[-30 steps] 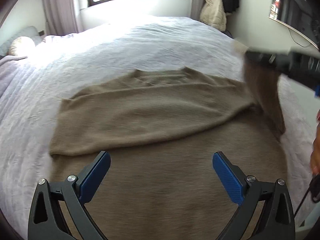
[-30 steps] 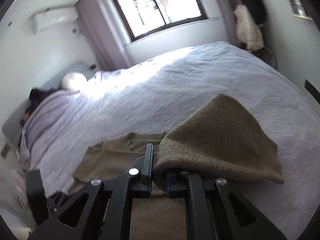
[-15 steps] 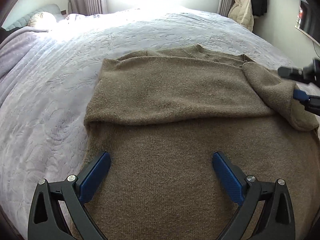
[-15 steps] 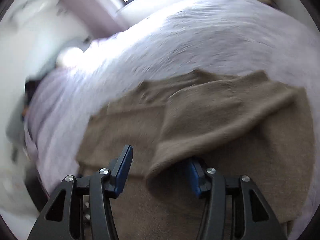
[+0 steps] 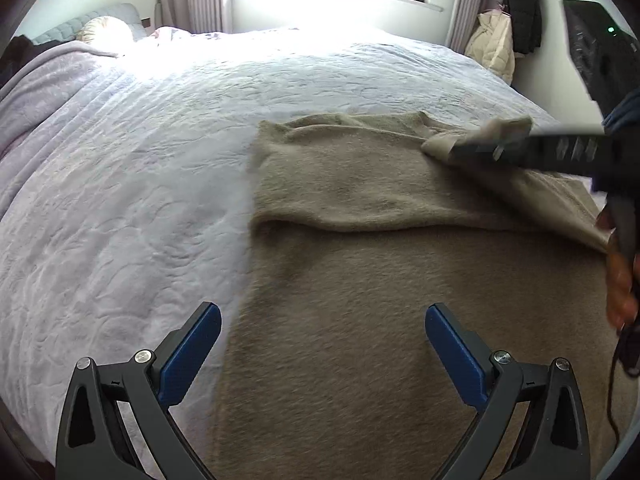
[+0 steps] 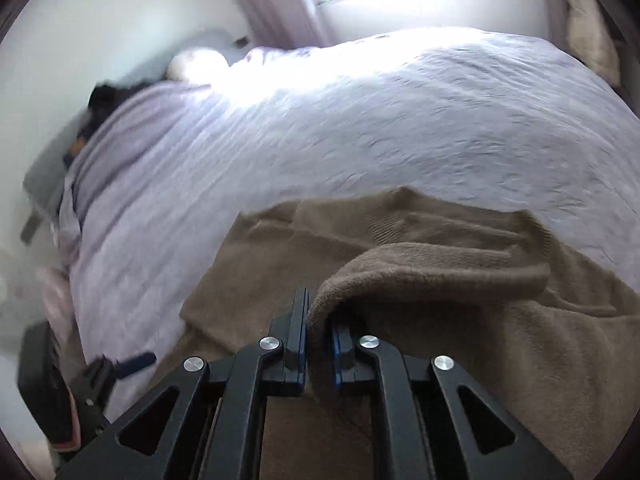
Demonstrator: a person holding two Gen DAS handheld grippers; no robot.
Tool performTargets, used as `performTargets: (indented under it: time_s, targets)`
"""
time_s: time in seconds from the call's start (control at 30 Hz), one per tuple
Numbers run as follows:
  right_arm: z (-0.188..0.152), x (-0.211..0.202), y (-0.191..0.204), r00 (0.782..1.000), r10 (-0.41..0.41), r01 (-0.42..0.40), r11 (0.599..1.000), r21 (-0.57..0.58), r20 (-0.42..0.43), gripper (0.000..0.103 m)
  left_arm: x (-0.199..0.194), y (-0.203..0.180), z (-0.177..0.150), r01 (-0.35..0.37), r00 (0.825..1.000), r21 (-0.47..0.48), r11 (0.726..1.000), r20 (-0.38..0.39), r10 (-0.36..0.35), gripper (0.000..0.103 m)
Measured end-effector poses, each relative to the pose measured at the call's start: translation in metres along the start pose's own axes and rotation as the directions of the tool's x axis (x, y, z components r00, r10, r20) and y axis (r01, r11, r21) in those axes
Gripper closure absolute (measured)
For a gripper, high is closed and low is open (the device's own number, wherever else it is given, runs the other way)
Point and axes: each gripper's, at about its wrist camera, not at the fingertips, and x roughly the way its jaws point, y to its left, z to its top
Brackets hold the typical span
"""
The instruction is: Fold small clothes
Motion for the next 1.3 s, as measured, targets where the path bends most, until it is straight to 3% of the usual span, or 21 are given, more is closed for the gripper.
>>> performTargets:
  time_s: [0.07, 0.1, 0.13, 0.17, 0.3, 0.4, 0.5, 0.57, 0.63, 0.7, 0.73, 0.77, 0.83, 0.9, 1.0, 1.17, 1.3]
  targets:
    - [-0.014, 0.023, 0.018, 0.994, -0.015, 0.007, 0.997, -0.081, -0.104, 0.074, 0.0, 0.01, -0.005, -0.006, 1.0, -0.023, 1.0, -0.016, 0.006, 0.001]
    - [-0.019, 0.028, 0.027, 0.993, -0.025, 0.012, 0.993, -0.118, -0.111, 0.054, 0.0, 0.012, -0.005, -0.004, 1.0, -0.028, 1.0, -0.022, 0.004, 0.001]
    - [-0.024, 0.026, 0.035, 0.995, -0.034, 0.018, 0.988, -0.152, -0.099, 0.042, -0.001, 0.016, -0.007, -0.006, 1.0, -0.031, 0.999, -0.024, 0.005, 0.001]
    - [-0.027, 0.023, 0.041, 0.995, -0.05, 0.034, 0.983, -0.182, -0.088, 0.04, -0.004, 0.018, -0.009, -0.01, 1.0, -0.032, 0.999, -0.02, 0.01, 0.001]
    - [-0.031, -0.009, 0.035, 1.0, -0.003, -0.001, 0.991, -0.131, -0.029, 0.04, -0.007, 0.019, -0.009, -0.019, 1.0, -0.019, 1.0, -0.011, 0.019, 0.001]
    - [-0.026, -0.02, -0.005, 0.999, 0.052, -0.052, 0.995, 0.082, -0.002, 0.04, -0.002, 0.015, -0.009, -0.022, 1.0, -0.009, 1.0, -0.015, 0.022, 0.001]
    - [-0.025, -0.016, -0.064, 0.989, 0.142, -0.15, 0.899, 0.412, 0.052, 0.041, -0.001, 0.011, -0.012, -0.014, 1.0, -0.015, 1.0, -0.018, 0.014, 0.001]
    - [-0.024, -0.012, -0.077, 0.977, 0.169, -0.214, 0.831, 0.514, 0.133, 0.05, -0.001, 0.01, -0.011, -0.014, 1.0, -0.012, 1.0, -0.014, 0.014, 0.001]
    - [-0.014, -0.012, -0.064, 0.961, 0.216, -0.272, 0.853, 0.447, 0.172, 0.05, 0.001, 0.01, -0.01, -0.016, 1.0, -0.011, 1.0, -0.018, 0.016, 0.001]
    - [-0.001, -0.012, -0.025, 0.935, 0.322, -0.351, 0.899, 0.263, 0.148, 0.05, 0.003, 0.01, -0.009, -0.016, 1.0, -0.014, 1.0, -0.023, 0.016, 0.001]
    - [0.003, -0.01, -0.004, 0.91, 0.396, -0.413, 0.89, 0.19, 0.121, 0.049, 0.004, 0.009, -0.01, -0.018, 1.0, -0.015, 1.0, -0.025, 0.017, 0.001]
    - [0.005, -0.009, 0.008, 0.898, 0.426, -0.438, 0.885, 0.158, 0.108, 0.049, 0.004, 0.008, -0.01, -0.021, 0.999, -0.016, 1.0, -0.025, 0.02, 0.001]
    - [0.006, -0.011, 0.021, 0.916, 0.387, -0.398, 0.906, 0.142, 0.101, 0.049, 0.002, 0.008, -0.01, -0.027, 0.999, -0.018, 0.999, -0.025, 0.027, 0.001]
    - [0.0, -0.018, 0.009, 0.932, 0.344, -0.361, 0.91, 0.206, 0.115, 0.049, -0.003, 0.007, -0.008, -0.029, 0.999, -0.007, 1.0, -0.021, 0.029, 0.001]
    - [-0.037, -0.043, -0.033, 0.929, 0.325, -0.368, 0.85, 0.376, 0.176, 0.049, -0.015, 0.006, 0.004, -0.027, 0.999, 0.013, 1.0, 0.025, 0.026, 0.001]
    - [-0.118, -0.1, -0.111, 0.958, 0.211, -0.285, 0.772, 0.568, 0.195, 0.049, -0.011, -0.007, 0.054, -0.017, 0.996, 0.034, 0.999, 0.091, 0.014, 0.001]
    - [-0.165, -0.12, -0.156, 0.965, 0.154, -0.261, 0.676, 0.689, 0.215, 0.047, 0.026, -0.024, 0.084, -0.09, 0.993, 0.041, 0.995, 0.082, 0.087, 0.001]
